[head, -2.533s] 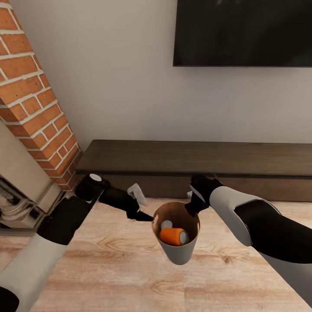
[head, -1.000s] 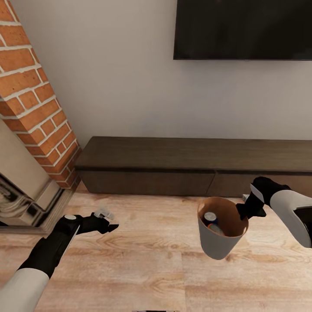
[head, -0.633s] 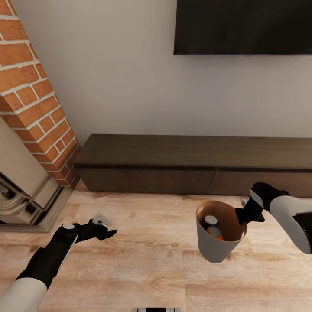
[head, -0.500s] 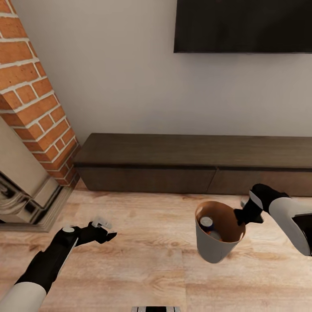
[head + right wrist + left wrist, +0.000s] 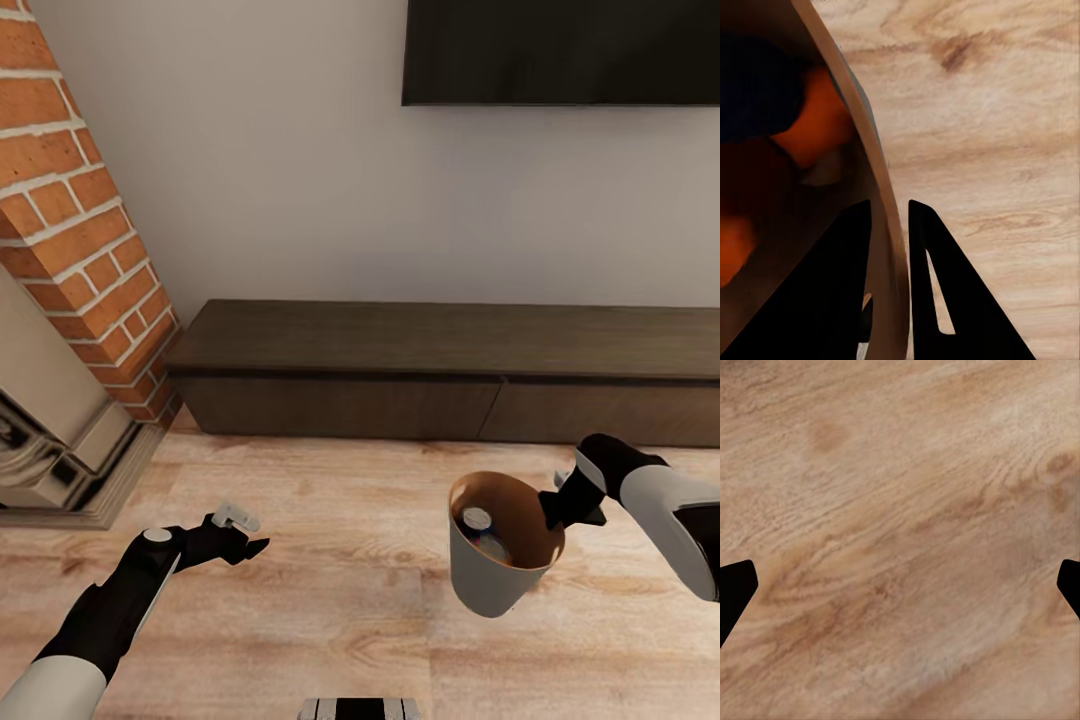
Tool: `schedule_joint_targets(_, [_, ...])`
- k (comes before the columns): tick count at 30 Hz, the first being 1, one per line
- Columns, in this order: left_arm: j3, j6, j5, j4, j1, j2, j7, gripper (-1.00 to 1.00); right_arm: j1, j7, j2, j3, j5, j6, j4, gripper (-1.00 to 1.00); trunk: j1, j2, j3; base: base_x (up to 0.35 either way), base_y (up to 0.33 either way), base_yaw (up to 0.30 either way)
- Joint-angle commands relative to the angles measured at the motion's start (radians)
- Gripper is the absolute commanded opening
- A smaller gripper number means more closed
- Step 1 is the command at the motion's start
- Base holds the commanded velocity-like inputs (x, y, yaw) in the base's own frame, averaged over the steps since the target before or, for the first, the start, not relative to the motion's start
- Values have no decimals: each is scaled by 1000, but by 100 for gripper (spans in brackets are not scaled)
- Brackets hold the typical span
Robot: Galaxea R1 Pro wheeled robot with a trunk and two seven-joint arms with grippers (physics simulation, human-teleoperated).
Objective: Put the three can of soda from the living room inside the tash can in the kitchen.
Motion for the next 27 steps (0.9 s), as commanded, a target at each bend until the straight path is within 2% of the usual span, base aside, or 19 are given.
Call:
schedule_joint_targets(1, [0,-1,0,0,1,0,0,100,0,4,0,-16,-19,3,0,-100,4,-7,-3,0,0,0])
schedule_joint_targets(20, [-2,-15,1,0,13,-4,4,100,8,4,-1,-15,-18,2,1,-100,77,-140,-63,0,0,0])
schedule_joint_targets(27, [-2,-21,-2,0,13,-4,4,100,8,4,1,-15,-18,2,1,-100,80,-142,-90,0,0,0])
